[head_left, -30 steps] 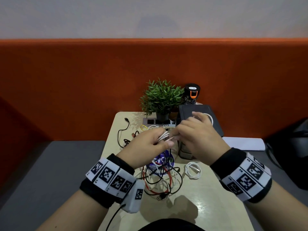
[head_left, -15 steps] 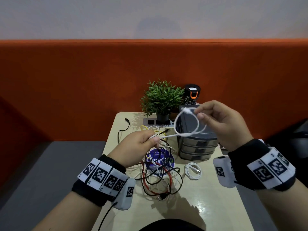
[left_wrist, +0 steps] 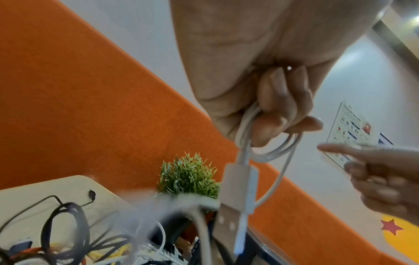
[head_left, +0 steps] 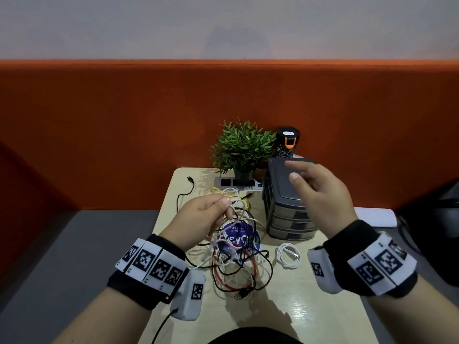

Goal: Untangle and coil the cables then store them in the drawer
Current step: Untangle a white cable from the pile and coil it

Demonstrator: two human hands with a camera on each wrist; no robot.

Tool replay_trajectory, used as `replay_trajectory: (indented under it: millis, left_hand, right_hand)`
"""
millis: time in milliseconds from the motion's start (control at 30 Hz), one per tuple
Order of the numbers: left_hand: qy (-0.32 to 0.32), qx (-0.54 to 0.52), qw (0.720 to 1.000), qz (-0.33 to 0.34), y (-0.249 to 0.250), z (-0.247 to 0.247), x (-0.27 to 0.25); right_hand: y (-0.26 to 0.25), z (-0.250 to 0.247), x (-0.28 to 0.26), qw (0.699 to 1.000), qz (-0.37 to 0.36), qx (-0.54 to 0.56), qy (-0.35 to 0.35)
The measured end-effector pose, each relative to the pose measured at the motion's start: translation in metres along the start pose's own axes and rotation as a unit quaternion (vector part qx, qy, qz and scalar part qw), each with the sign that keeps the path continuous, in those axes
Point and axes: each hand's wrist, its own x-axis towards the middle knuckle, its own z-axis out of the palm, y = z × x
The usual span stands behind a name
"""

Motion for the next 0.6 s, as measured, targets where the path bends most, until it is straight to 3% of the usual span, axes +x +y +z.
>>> replay_trajectory:
  millis: [67,133,233,533,600]
  left_hand:
    - [0.009,-0.026,1.0,0.003,0.001,0.005,0.001]
    - [0.011,-0.046,0.999,0.007,0.004,0.008,0.001]
    - [-0.006,-0.077,0.997,0.015,0.011,0.014,0.0]
    - [-0.069,-0.255,0.964,0.018,0.013,0.014,-0.002]
    - [-0.09,-0.28,0.956,0.02,0.014,0.013,-0.004]
  right_hand:
    - [-0.016,0.005,-0.01,0.996,-0.086,-0.014,0.0]
    - [-0.024,0.014,-0.016,0.99,-0.123,-0.019,-0.066]
    - [-0.025,0.03,-0.022,0.977,-0.11,-0.069,-0.167]
    - [-0.03,0.038,-0.027,0.964,-0.036,-0.002,-0.263]
    - [-0.03,0.039,-0.027,0.962,-0.048,0.009,-0.268]
